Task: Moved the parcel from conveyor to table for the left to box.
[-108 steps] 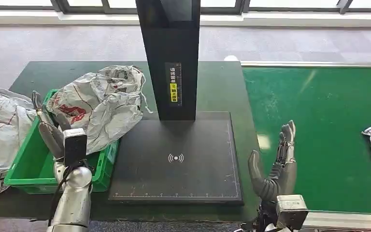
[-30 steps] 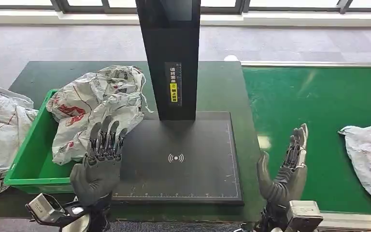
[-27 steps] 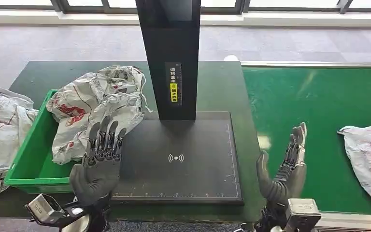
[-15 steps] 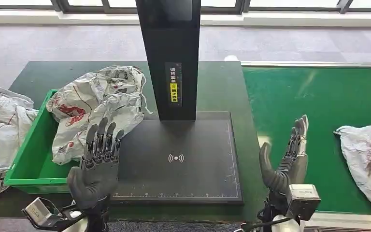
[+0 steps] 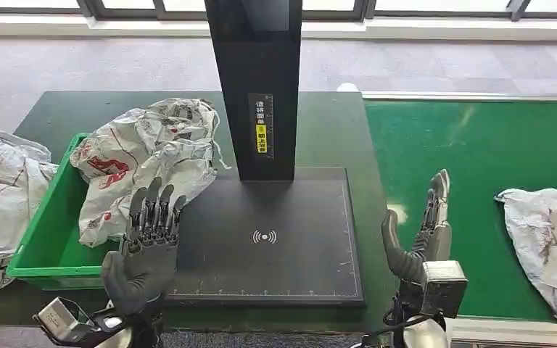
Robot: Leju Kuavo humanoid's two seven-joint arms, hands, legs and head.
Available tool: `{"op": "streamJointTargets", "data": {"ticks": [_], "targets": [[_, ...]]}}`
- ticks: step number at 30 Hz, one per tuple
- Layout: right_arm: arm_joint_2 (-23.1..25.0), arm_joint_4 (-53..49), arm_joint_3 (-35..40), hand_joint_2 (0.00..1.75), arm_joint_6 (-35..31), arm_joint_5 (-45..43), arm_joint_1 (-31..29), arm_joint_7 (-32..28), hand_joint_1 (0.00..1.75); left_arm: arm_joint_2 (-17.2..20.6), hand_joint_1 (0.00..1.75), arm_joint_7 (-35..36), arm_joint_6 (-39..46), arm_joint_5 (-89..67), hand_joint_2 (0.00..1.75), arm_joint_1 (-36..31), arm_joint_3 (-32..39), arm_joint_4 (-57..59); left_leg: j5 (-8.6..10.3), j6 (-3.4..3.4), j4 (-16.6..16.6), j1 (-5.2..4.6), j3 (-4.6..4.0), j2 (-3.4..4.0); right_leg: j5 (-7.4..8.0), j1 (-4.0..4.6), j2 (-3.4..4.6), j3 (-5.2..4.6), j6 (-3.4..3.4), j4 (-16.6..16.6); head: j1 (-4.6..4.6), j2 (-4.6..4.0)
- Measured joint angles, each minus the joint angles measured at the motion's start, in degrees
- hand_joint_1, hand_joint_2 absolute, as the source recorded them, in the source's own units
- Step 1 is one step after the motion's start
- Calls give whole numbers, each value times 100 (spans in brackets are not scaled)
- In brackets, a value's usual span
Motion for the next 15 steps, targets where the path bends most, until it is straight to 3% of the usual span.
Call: {"op": "streamJointTargets", "data": {"ticks": [2,3,4,10,13,15], "targets": [[0,33,0,175,-17,18,-27,11,0,0,0,0,0,0,0,25,0,-15,0,0,0,0,0,1,0,0,1,-1,0,0,0,0],[0,48,-2,0,-17,18,-37,13,0,-2,0,0,0,0,0,27,0,-15,0,0,0,0,0,1,0,0,0,0,0,0,0,0],[0,64,-2,175,-17,22,-41,19,0,-2,0,0,0,0,0,30,0,-15,0,0,0,0,0,0,0,0,0,0,0,0,0,0],[-22,346,-199,175,-418,637,-199,698,0,-9,0,0,52,20,0,138,2,-107,-1,0,0,0,0,1,0,0,1,-4,0,-1,0,0],[-126,661,-453,175,-1081,1824,-332,1418,0,-22,0,0,52,52,0,176,4,-136,0,0,1,-1,1,-2,0,-1,-3,-3,0,-2,0,0],[-199,782,-657,175,-1549,3554,-341,2577,0,-28,0,0,31,52,0,175,4,-131,0,1,2,-1,0,-5,0,-2,-5,-1,1,-3,0,0]]}}
